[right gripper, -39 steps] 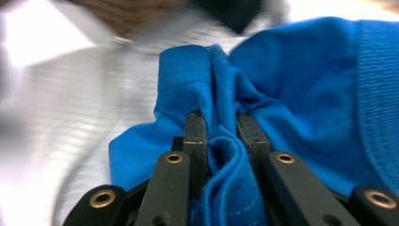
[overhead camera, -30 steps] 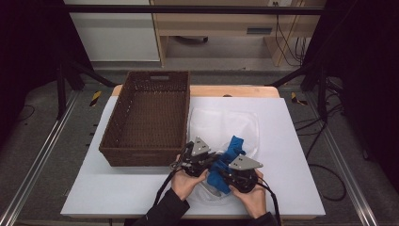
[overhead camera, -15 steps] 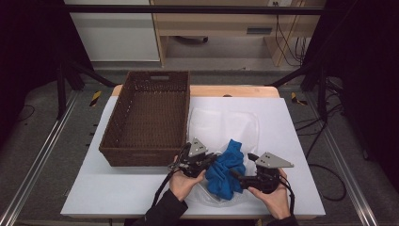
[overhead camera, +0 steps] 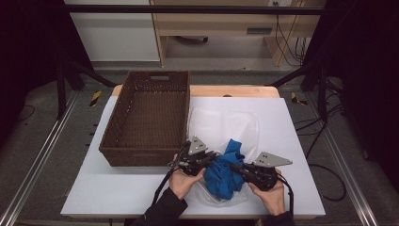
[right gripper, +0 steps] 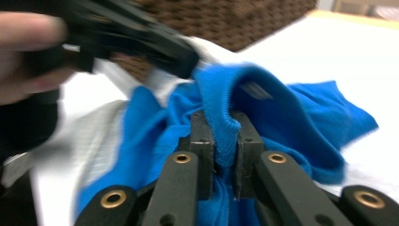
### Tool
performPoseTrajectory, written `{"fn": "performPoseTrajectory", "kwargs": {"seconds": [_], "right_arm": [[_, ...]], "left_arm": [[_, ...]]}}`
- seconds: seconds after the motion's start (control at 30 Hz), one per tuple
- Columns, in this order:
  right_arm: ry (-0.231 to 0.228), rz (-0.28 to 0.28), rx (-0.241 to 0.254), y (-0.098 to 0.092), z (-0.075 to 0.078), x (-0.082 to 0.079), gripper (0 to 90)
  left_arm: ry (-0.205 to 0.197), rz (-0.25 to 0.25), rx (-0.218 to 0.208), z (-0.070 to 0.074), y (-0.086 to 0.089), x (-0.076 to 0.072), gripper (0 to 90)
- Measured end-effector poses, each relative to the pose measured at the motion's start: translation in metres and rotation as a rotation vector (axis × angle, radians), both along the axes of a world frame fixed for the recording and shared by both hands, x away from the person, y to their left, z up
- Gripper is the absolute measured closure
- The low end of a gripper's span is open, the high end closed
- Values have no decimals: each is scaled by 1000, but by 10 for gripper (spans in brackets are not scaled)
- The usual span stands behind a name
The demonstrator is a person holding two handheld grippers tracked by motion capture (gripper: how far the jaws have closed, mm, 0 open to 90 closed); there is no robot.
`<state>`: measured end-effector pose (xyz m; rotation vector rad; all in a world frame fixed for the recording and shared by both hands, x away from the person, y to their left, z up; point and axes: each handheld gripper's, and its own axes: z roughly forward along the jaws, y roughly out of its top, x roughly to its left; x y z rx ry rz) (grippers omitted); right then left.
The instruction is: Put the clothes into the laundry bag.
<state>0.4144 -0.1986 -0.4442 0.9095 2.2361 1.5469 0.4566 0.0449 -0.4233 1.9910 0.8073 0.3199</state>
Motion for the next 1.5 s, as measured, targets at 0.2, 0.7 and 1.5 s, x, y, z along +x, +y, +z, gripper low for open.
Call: {"fn": "performPoseTrajectory", "kwargs": {"seconds": [0.2,0.7,1.5], "right_arm": [[-11,107,-54,25,3,-13,834],[10,-23,-148,49,-22,6,676],[63,-73,-14,-2,-27,36,765]], "left_arm": [[-8,-4,-16,6,-3,-2,890],[-10,-11,-33,2,5,-8,890],[-17,-9,-25,1,8,-6,889]]}}
